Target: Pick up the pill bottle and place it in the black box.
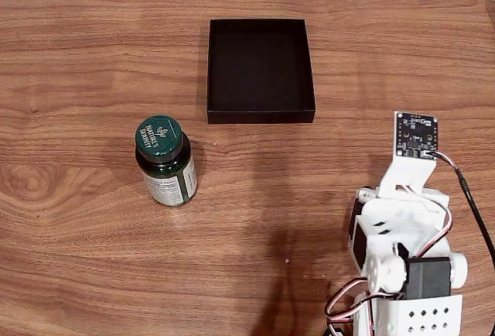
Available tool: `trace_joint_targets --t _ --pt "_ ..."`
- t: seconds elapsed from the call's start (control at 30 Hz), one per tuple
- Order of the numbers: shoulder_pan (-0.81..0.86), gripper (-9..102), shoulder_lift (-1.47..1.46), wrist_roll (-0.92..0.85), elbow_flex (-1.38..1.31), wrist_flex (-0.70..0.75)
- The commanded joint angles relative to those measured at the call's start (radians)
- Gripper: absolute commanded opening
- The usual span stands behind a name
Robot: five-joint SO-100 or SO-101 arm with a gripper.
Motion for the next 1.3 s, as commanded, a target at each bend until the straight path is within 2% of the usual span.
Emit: trace_joint_targets --t 0.0,0.23,0.37,0.73,1.27 --pt "-0.006 0 0.012 -0.003 -0.018 -0.031" --pt "-0.011 0 0.012 0.061 -0.018 -0.031" --pt "-0.064 0 0.003 0.075 -0.018 -0.077" --pt "-0.336 0 -0.135 0.087 -0.018 -0.250" --pt "-0.730 17 -0.247 0.008 -0.018 -0.367"
